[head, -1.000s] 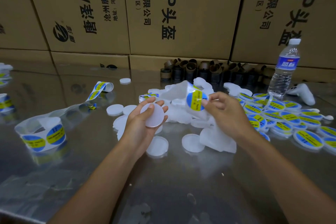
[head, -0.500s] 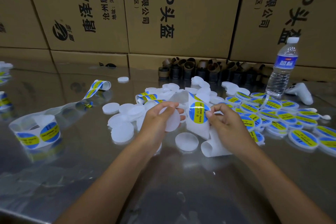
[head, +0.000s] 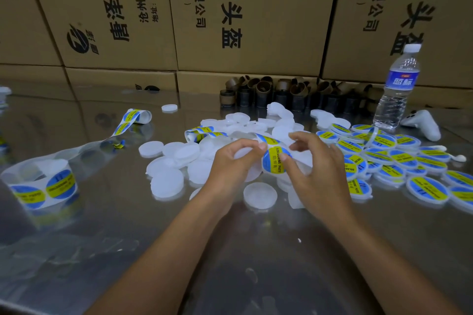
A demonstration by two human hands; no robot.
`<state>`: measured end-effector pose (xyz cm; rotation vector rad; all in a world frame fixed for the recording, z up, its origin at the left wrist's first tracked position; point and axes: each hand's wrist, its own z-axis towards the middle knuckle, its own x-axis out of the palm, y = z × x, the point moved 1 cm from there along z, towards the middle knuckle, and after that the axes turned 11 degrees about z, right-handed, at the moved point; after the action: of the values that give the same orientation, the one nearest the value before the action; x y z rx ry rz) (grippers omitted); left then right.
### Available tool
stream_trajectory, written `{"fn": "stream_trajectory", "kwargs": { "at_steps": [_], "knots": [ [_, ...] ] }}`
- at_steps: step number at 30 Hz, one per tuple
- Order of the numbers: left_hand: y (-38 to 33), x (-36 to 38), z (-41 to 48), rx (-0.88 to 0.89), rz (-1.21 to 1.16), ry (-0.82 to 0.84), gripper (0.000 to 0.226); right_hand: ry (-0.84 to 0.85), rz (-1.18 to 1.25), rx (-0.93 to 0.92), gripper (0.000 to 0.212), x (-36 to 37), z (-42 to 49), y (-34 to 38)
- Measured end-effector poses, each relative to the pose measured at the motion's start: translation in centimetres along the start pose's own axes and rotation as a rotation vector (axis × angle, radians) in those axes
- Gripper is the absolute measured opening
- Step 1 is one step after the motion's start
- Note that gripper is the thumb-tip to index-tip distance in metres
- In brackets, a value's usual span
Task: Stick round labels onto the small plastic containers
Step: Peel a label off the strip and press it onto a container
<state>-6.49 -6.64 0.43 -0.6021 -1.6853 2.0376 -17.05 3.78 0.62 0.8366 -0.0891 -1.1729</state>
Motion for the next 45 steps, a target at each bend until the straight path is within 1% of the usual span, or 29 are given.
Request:
{"fn": "stream_trajectory", "kwargs": {
  "at_steps": [2, 3, 6, 11, 14, 17, 20, 23, 29, 33, 36, 40, 43, 45],
  "knots": [
    [0.0, 0.2, -0.1, -0.009, -0.002, 0.015, 0.014, -0.010, -0.063, -0.108, 0.026, 0.2, 0.1, 0.2],
    [0.0, 0.2, -0.1, -0.014, -0.007, 0.024, 0.014, 0.001, -0.081, -0.131, 0.027, 0.2, 0.1, 0.3],
    [-0.1, 0.1, -0.2, -0.009, -0.001, 0.049, 0.017, 0.034, -0.088, -0.144, 0.029, 0.2, 0.2, 0.2],
    [-0.1, 0.0, -0.3, 0.011, 0.039, 0.091, 0.019, 0.038, -0.092, -0.163, 0.029, 0.1, 0.1, 0.2],
    [0.0, -0.2, -0.2, 0.025, 0.072, 0.111, 0.019, 0.050, -0.108, -0.170, 0.024, 0.0, 0.1, 0.3],
    [0.1, -0.1, -0.2, 0.046, 0.097, 0.086, 0.016, 0.050, -0.108, -0.154, 0.019, -0.1, 0.1, 0.5],
    [0.1, -0.1, -0.1, 0.049, 0.069, 0.036, 0.016, 0.057, -0.107, -0.151, 0.015, -0.1, 0.0, 0.7],
    [0.1, -0.1, -0.1, 0.042, 0.035, 0.020, 0.015, 0.050, -0.101, -0.142, 0.014, -0.1, 0.0, 0.8],
    [0.0, -0.2, 0.0, 0.075, 0.020, -0.043, 0.014, 0.051, -0.102, -0.196, 0.010, 0.0, -0.1, 0.6],
    [0.2, -0.1, 0.1, 0.085, 0.042, -0.089, 0.011, 0.069, -0.070, -0.184, 0.004, 0.1, 0.0, 0.5],
    [0.6, -0.2, 0.6, 0.062, 0.068, -0.140, 0.016, 0.109, -0.035, -0.174, 0.005, 0.2, 0.0, 0.6],
    [1.0, -0.3, 0.8, 0.048, 0.096, -0.174, 0.017, 0.124, 0.087, -0.116, 0.003, 0.3, 0.0, 1.0],
    [1.1, -0.3, 0.8, 0.044, 0.114, -0.188, 0.019, 0.108, 0.242, -0.026, 0.021, 0.3, 0.0, 1.1],
    [1.2, -0.3, 0.8, 0.044, 0.108, -0.180, 0.021, 0.094, 0.331, 0.030, 0.028, 0.1, 0.1, 1.3]
  ]
}}
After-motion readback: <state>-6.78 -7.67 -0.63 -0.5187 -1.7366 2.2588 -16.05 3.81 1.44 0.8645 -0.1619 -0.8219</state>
